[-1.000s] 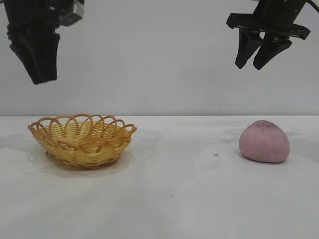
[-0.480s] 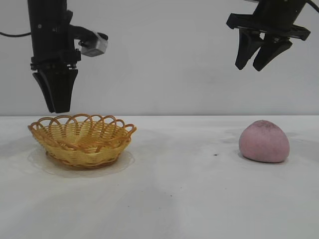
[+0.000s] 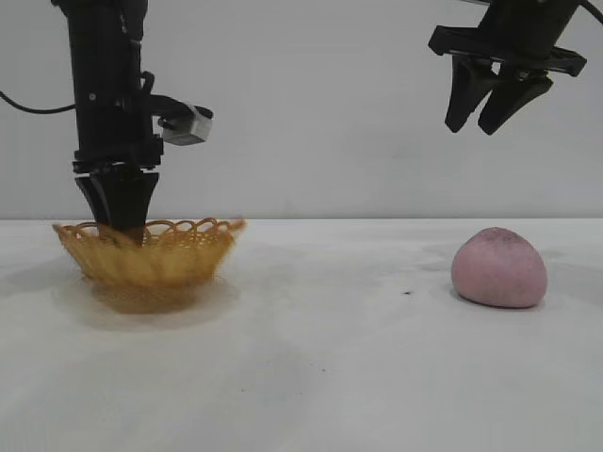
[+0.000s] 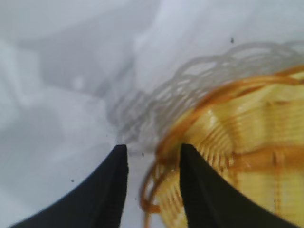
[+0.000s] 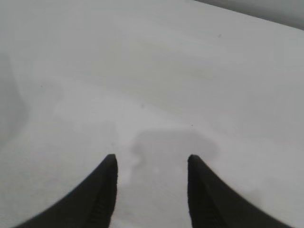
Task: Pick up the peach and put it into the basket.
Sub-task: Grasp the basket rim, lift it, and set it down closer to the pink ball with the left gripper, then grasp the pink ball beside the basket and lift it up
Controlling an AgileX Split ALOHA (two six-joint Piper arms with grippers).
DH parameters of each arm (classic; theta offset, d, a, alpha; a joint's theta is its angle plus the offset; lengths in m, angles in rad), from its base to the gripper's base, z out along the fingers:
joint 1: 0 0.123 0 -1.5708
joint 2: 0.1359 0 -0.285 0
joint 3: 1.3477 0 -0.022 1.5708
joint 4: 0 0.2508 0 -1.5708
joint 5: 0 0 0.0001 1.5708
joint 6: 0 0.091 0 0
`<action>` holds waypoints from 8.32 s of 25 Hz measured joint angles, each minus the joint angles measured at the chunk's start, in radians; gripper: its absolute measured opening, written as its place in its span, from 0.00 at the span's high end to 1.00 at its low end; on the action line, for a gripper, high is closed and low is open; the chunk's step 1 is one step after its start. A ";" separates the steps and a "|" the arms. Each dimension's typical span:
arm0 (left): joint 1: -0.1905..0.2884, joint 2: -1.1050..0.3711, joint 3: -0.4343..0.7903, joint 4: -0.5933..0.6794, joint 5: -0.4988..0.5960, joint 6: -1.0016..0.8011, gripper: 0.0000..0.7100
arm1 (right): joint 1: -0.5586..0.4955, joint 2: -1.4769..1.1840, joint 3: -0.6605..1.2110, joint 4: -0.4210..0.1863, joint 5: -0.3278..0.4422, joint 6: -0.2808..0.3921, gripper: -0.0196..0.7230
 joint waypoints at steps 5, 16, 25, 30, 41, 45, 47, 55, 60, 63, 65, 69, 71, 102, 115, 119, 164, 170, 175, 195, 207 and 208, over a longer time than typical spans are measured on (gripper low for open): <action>0.000 -0.004 -0.012 -0.013 0.032 -0.005 0.94 | 0.000 0.000 0.000 0.000 0.000 0.000 0.53; 0.000 -0.072 -0.055 -0.085 0.011 -0.414 1.00 | 0.000 0.000 0.000 0.000 0.002 -0.001 0.53; -0.006 -0.186 0.033 -0.291 0.004 -0.558 1.00 | 0.000 0.000 0.000 0.000 0.002 -0.003 0.53; -0.010 -0.241 0.227 -0.344 0.001 -0.562 1.00 | 0.000 0.000 0.000 0.000 0.002 -0.003 0.53; -0.010 -0.266 0.478 -0.619 -0.264 -0.452 1.00 | 0.000 0.000 0.000 0.006 0.000 -0.003 0.53; -0.012 -0.266 0.481 -0.621 -0.302 -0.458 1.00 | 0.000 0.000 0.000 0.006 0.000 -0.003 0.53; -0.019 -0.266 0.481 -0.621 -0.320 -0.474 1.00 | 0.000 0.000 0.000 0.006 0.000 -0.003 0.53; -0.110 -0.252 0.510 -0.617 -0.385 -0.517 1.00 | 0.000 0.000 0.000 0.007 0.003 -0.003 0.53; -0.112 -0.252 0.569 -0.604 -0.430 -0.529 1.00 | 0.000 0.000 0.000 0.007 0.007 -0.003 0.53; -0.112 -0.252 0.572 -0.606 -0.464 -0.529 1.00 | 0.000 0.000 0.000 0.007 0.007 -0.003 0.53; -0.112 -0.252 0.572 -0.603 -0.476 -0.529 1.00 | 0.000 0.000 0.000 0.007 0.007 -0.003 0.53; -0.108 -0.255 0.572 -0.581 -0.486 -0.531 1.00 | 0.000 0.000 0.000 0.007 0.007 -0.003 0.53; -0.093 -0.256 0.572 -0.581 -0.486 -0.531 1.00 | 0.000 0.000 0.000 0.007 0.007 -0.003 0.53; -0.050 -0.444 0.572 -0.125 -0.304 -0.550 0.35 | 0.000 0.000 0.000 0.007 0.034 -0.003 0.53; 0.215 -0.472 0.516 0.223 -0.041 -0.647 0.35 | 0.000 0.000 0.000 0.007 0.041 -0.001 0.53; 0.307 -0.485 0.516 0.149 -0.018 -0.596 0.35 | 0.000 0.000 0.000 0.007 0.048 -0.001 0.53; 0.324 -2.148 1.440 0.020 -0.126 -0.540 0.35 | 0.000 0.000 0.000 0.005 0.082 -0.001 0.53; 0.324 -2.272 1.445 0.044 -0.098 -0.536 0.35 | 0.000 0.000 0.000 -0.003 0.104 -0.001 0.53; 0.324 -2.356 1.450 0.071 -0.100 -0.536 0.35 | 0.000 -0.019 0.000 -0.021 0.118 -0.001 0.53; 0.312 -2.384 1.450 0.076 -0.100 -0.536 0.35 | 0.013 -0.100 0.000 -0.113 0.363 -0.001 0.53; 0.312 -2.384 1.450 0.076 -0.100 -0.536 0.35 | 0.163 0.004 -0.052 -0.294 0.471 0.124 0.60; 0.312 -2.384 1.450 0.076 -0.100 -0.536 0.35 | 0.163 0.021 -0.065 -0.296 0.489 0.132 0.60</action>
